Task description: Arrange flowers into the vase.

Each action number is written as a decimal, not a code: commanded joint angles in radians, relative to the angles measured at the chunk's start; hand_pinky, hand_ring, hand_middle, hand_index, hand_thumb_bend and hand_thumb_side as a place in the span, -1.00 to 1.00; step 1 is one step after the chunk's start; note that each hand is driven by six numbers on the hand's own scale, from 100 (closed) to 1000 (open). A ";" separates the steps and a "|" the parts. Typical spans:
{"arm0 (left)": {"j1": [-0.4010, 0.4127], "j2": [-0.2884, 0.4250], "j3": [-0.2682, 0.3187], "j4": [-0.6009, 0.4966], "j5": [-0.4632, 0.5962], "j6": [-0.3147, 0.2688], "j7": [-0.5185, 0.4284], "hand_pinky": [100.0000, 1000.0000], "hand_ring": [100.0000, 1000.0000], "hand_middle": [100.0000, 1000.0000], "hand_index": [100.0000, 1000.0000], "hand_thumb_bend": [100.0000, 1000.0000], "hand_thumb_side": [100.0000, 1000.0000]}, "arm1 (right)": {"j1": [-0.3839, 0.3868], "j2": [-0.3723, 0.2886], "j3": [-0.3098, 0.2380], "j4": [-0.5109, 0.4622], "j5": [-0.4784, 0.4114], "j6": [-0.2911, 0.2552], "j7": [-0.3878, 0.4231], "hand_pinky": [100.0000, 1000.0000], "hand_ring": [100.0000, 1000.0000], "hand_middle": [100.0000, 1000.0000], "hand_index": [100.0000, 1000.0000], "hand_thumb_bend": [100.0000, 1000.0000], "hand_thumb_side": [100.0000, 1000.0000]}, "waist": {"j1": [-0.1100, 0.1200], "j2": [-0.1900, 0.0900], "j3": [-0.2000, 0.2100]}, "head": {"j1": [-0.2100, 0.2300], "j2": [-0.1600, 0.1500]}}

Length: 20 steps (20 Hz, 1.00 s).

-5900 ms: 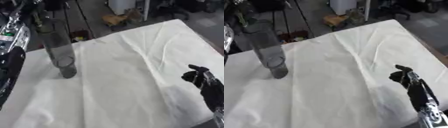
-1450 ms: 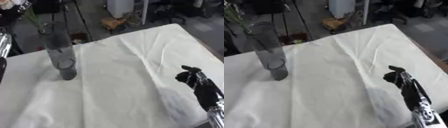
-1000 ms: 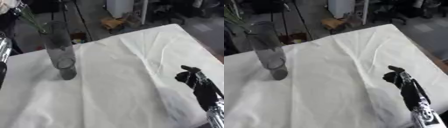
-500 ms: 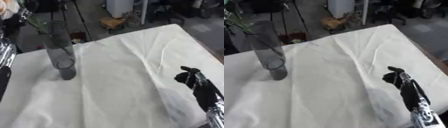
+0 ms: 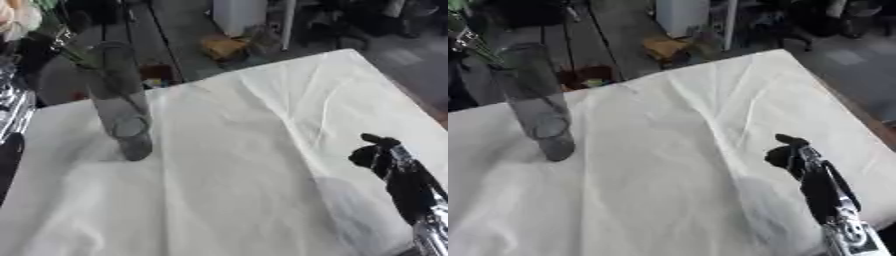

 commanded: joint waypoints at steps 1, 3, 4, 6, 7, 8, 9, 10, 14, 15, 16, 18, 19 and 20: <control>-0.023 0.025 0.010 0.002 -0.029 0.008 -0.002 -0.20 -0.20 -0.32 0.03 0.94 0.06 | -0.009 -0.011 -0.007 -0.017 -0.003 -0.003 0.002 0.57 0.33 0.14 0.71 -1.00 1.00 | -0.004 -0.012 -0.001 | 0.002 -0.007; -0.027 0.029 0.011 -0.001 -0.039 0.010 -0.005 -0.19 -0.19 -0.31 0.04 0.94 0.06 | -0.008 -0.011 -0.007 -0.016 -0.003 -0.003 0.001 0.57 0.33 0.14 0.71 -1.00 1.00 | -0.004 -0.013 -0.002 | 0.003 -0.007; -0.028 0.031 0.011 -0.004 -0.044 0.010 -0.006 -0.19 -0.19 -0.31 0.04 0.94 0.07 | -0.008 -0.011 -0.007 -0.016 -0.003 -0.003 0.001 0.57 0.33 0.14 0.71 -1.00 1.00 | -0.004 -0.013 -0.002 | 0.003 -0.007; -0.028 0.032 0.013 -0.011 -0.053 0.011 -0.007 -0.18 -0.19 -0.30 0.04 0.94 0.07 | -0.008 -0.011 -0.007 -0.016 -0.003 -0.002 0.001 0.57 0.33 0.14 0.71 -1.00 1.00 | -0.003 -0.015 -0.001 | 0.002 -0.006; -0.027 0.033 0.014 -0.015 -0.055 0.012 -0.007 -0.18 -0.18 -0.30 0.05 0.94 0.08 | -0.008 -0.011 -0.007 -0.016 -0.003 -0.002 0.001 0.57 0.33 0.14 0.71 -1.00 1.00 | -0.003 -0.015 0.000 | 0.001 -0.007; -0.027 0.033 0.014 -0.020 -0.058 0.012 -0.005 -0.18 -0.18 -0.30 0.05 0.94 0.08 | -0.008 -0.011 -0.007 -0.016 -0.003 -0.002 0.001 0.57 0.33 0.14 0.71 -1.00 1.00 | -0.003 -0.016 0.000 | 0.001 -0.007; -0.026 0.034 0.015 -0.024 -0.062 0.012 -0.003 -0.18 -0.18 -0.29 0.05 0.94 0.09 | -0.008 -0.011 -0.007 -0.015 -0.003 -0.002 0.001 0.57 0.33 0.14 0.71 -1.00 1.00 | -0.003 -0.016 0.000 | 0.001 -0.007; -0.027 0.035 0.016 -0.029 -0.065 0.011 0.001 -0.18 -0.18 -0.29 0.05 0.94 0.10 | -0.008 -0.011 -0.007 -0.015 -0.004 -0.002 0.001 0.57 0.33 0.14 0.71 -1.00 1.00 | -0.004 -0.017 0.000 | 0.001 -0.007; -0.026 0.035 0.020 -0.049 -0.078 0.002 0.028 -0.17 -0.17 -0.28 0.06 0.94 0.11 | -0.007 -0.011 -0.007 -0.015 -0.005 -0.002 0.001 0.57 0.33 0.14 0.71 -1.00 1.00 | -0.005 -0.018 -0.001 | 0.001 -0.008; -0.026 0.035 0.020 -0.051 -0.079 0.002 0.032 -0.17 -0.17 -0.28 0.06 0.94 0.11 | -0.007 -0.011 -0.007 -0.015 -0.005 -0.002 0.001 0.57 0.33 0.14 0.71 -1.00 1.00 | -0.005 -0.018 -0.001 | 0.001 -0.008; -0.025 0.035 0.019 -0.052 -0.080 0.001 0.034 -0.17 -0.17 -0.28 0.06 0.94 0.11 | -0.007 -0.011 -0.007 -0.015 -0.005 -0.002 0.001 0.57 0.33 0.14 0.71 -1.00 1.00 | -0.005 -0.018 -0.001 | 0.001 -0.008; -0.025 0.035 0.019 -0.053 -0.080 0.002 0.036 -0.17 -0.17 -0.28 0.06 0.94 0.11 | -0.007 -0.011 -0.007 -0.015 -0.005 -0.003 0.001 0.57 0.33 0.14 0.71 -1.00 1.00 | -0.005 -0.018 -0.001 | 0.001 -0.008; -0.025 0.035 0.019 -0.053 -0.080 0.002 0.036 -0.17 -0.17 -0.28 0.06 0.94 0.11 | -0.007 -0.011 -0.007 -0.015 -0.005 -0.003 0.001 0.57 0.33 0.14 0.71 -1.00 1.00 | -0.005 -0.018 -0.001 | 0.001 -0.008; -0.025 0.035 0.019 -0.053 -0.080 0.002 0.037 -0.17 -0.17 -0.28 0.06 0.94 0.11 | -0.007 -0.011 -0.007 -0.015 -0.005 -0.003 0.001 0.57 0.33 0.14 0.71 -1.00 1.00 | -0.005 -0.018 -0.001 | 0.001 -0.008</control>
